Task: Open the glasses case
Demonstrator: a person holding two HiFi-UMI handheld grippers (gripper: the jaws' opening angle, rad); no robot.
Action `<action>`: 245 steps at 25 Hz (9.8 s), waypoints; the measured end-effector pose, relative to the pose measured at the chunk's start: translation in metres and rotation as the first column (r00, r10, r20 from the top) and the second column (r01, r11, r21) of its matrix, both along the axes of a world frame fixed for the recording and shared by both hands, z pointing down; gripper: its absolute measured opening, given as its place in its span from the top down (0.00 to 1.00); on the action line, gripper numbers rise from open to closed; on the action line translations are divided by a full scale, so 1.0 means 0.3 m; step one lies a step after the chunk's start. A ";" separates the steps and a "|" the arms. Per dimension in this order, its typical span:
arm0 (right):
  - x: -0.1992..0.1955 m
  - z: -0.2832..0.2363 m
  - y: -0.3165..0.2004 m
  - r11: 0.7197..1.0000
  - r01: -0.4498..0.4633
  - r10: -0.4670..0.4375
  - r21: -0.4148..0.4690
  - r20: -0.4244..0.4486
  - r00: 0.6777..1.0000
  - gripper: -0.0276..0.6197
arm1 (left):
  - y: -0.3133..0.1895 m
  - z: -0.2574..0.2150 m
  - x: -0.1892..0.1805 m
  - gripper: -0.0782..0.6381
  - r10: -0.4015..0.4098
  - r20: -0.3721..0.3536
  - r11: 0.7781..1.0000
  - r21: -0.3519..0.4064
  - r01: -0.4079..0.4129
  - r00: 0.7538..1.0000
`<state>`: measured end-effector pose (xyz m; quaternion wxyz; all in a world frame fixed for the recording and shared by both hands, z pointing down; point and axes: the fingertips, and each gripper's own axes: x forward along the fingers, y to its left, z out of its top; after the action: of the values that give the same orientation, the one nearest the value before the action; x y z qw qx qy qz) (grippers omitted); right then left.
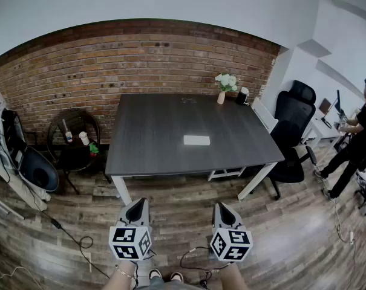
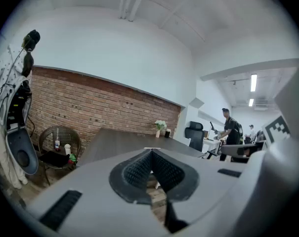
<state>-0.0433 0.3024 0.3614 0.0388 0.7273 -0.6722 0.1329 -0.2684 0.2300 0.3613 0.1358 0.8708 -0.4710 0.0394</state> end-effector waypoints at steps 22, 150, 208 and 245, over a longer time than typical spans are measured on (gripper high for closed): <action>0.021 0.027 0.053 0.998 -0.065 0.065 -0.009 0.016 0.998 0.83 | 0.023 0.036 -0.002 0.90 0.028 0.004 0.999 -0.021 -0.028 1.000; 0.816 0.775 -1.574 0.808 0.359 -0.312 -0.468 0.178 0.933 0.81 | -1.383 0.785 0.965 0.90 -0.107 0.158 0.858 -0.485 0.172 0.982; 0.717 0.899 -1.603 0.677 0.465 -0.569 -0.570 -0.005 0.822 0.78 | -1.447 0.918 1.083 0.90 -0.004 0.188 0.803 -0.585 0.115 0.982; 0.809 0.673 -1.718 0.810 0.372 -0.439 -0.453 -0.048 0.897 0.80 | -1.441 0.913 1.085 0.90 0.015 0.156 0.783 -0.616 0.085 0.988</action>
<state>0.1994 -0.2129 0.5634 0.2773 0.5474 -0.7606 0.2121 0.0571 -0.2023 0.6350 0.3788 0.7631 -0.4569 0.2558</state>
